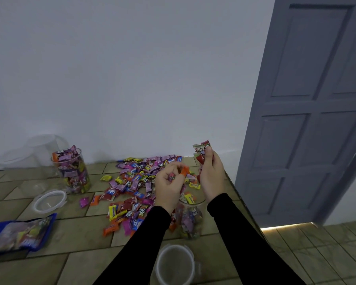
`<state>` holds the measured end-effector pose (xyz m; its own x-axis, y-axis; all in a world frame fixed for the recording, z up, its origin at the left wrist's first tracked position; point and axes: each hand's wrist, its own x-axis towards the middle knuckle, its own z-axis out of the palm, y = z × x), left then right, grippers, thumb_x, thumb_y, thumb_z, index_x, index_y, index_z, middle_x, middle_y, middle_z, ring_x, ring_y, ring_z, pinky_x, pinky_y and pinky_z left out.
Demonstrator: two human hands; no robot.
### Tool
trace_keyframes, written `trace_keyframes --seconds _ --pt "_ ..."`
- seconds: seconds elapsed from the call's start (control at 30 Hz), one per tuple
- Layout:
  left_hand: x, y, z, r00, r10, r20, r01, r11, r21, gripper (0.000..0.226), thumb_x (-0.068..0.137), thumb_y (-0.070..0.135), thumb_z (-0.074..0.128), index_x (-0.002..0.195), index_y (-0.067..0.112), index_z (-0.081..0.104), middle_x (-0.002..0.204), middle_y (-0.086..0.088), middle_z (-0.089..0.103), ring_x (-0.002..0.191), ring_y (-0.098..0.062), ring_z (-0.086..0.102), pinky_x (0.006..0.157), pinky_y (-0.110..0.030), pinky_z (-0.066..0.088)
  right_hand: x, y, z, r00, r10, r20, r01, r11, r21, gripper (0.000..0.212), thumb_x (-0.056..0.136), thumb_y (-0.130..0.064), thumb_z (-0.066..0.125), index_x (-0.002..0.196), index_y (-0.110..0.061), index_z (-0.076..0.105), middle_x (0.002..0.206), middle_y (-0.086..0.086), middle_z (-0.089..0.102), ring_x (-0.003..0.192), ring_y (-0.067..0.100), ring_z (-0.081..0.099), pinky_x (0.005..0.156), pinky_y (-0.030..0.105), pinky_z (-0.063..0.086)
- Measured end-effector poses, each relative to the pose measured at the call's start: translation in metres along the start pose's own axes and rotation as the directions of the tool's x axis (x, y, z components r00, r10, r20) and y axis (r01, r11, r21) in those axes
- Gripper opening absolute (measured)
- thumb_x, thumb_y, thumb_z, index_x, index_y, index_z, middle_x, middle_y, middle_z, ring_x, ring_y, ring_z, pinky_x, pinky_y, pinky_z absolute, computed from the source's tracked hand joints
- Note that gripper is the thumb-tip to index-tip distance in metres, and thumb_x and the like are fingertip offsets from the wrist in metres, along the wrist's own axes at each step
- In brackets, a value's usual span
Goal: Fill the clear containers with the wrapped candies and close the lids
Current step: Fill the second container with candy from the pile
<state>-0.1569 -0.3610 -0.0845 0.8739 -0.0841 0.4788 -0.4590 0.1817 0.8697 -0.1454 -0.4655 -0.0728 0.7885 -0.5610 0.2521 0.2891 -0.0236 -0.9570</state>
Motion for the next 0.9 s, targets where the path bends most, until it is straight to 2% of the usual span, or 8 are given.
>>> trace_keyframes --seconds 0.17,0.3,0.4,0.5,0.57,0.67,0.77,0.9 --pt "-0.002 0.001 0.002 0.998 -0.049 -0.036 0.048 0.998 -0.035 0.03 0.086 -0.002 0.06 0.07 0.005 0.035 0.064 0.002 0.038 0.046 -0.003 0.039 0.043 -0.018 0.035 0.0 0.001 0.0 1.0 -0.005 0.007 0.005 1.0 -0.018 0.043 0.101 -0.042 0.034 0.099 -0.01 0.064 0.092 -0.001 0.068 0.081 -0.002 0.064 0.069 0.015 0.047" --pt "-0.002 0.008 0.006 0.994 -0.06 -0.088 0.061 0.998 0.012 0.02 0.087 0.003 0.066 0.08 -0.002 0.048 0.067 -0.006 0.039 0.046 -0.001 0.048 0.046 -0.01 0.04 -0.001 -0.001 -0.001 0.999 -0.031 0.009 0.031 0.999 -0.019 0.044 0.102 -0.038 0.034 0.099 -0.006 0.063 0.084 -0.003 0.064 0.064 -0.012 0.057 0.059 0.005 0.041" --pt "0.001 0.002 0.005 0.995 -0.051 -0.085 0.053 0.998 0.017 0.028 0.086 0.013 0.069 0.08 -0.012 0.058 0.07 -0.016 0.052 0.055 -0.001 0.056 0.054 -0.015 0.046 -0.003 -0.002 -0.001 0.999 -0.031 0.015 0.031 1.0 -0.005 0.042 0.103 -0.036 0.034 0.1 -0.005 0.063 0.086 -0.002 0.064 0.064 -0.014 0.057 0.058 0.004 0.041" --pt "-0.002 -0.011 0.002 0.992 -0.06 -0.108 0.057 0.998 -0.032 0.045 0.095 0.035 0.053 0.077 -0.004 0.067 0.086 -0.011 0.07 0.083 -0.014 0.065 0.072 -0.02 0.052 -0.004 -0.003 -0.001 1.0 -0.002 0.018 0.002 1.0 0.007 0.041 0.102 -0.039 0.035 0.1 -0.009 0.064 0.091 -0.001 0.067 0.075 -0.007 0.062 0.067 0.011 0.046" --pt "-0.006 -0.019 0.001 0.986 -0.121 -0.118 0.113 0.991 -0.078 0.053 0.097 0.047 0.041 0.087 0.003 0.069 0.099 -0.008 0.07 0.094 -0.015 0.065 0.076 -0.019 0.051 -0.004 -0.003 -0.001 1.0 0.01 0.023 -0.01 1.0 0.005 0.041 0.101 -0.042 0.035 0.101 -0.012 0.064 0.094 -0.003 0.069 0.082 -0.003 0.064 0.073 0.015 0.048" --pt "-0.008 -0.029 0.0 0.943 -0.33 -0.037 0.319 0.931 -0.177 0.067 0.091 0.063 0.032 0.105 0.008 0.067 0.105 -0.008 0.07 0.093 -0.022 0.067 0.079 -0.03 0.053 -0.004 -0.004 0.0 0.999 0.026 0.027 -0.026 0.999 0.019 0.041 0.101 -0.043 0.037 0.102 -0.013 0.064 0.092 -0.003 0.069 0.073 -0.003 0.063 0.067 0.015 0.047" --pt "-0.011 -0.033 0.001 0.826 -0.556 0.09 0.553 0.769 -0.32 0.081 0.089 0.067 0.024 0.093 0.004 0.075 0.09 -0.016 0.072 0.076 -0.028 0.063 0.068 -0.035 0.053 -0.005 -0.006 0.001 0.998 0.044 0.047 -0.046 0.998 0.038 0.037 0.1 -0.043 0.04 0.1 -0.015 0.064 0.086 0.0 0.067 0.064 0.004 0.058 0.062 0.022 0.045" --pt "-0.012 -0.039 0.001 0.835 -0.534 0.129 0.542 0.762 -0.355 0.085 0.093 0.067 0.017 0.078 0.01 0.079 0.081 -0.014 0.073 0.07 -0.024 0.066 0.079 -0.039 0.052 -0.007 -0.008 0.0 0.995 0.063 0.081 -0.068 0.996 0.065 0.028 0.099 -0.038 0.046 0.082 -0.022 0.06 0.065 -0.004 0.048 0.06 0.012 0.044 0.056 0.026 0.036"
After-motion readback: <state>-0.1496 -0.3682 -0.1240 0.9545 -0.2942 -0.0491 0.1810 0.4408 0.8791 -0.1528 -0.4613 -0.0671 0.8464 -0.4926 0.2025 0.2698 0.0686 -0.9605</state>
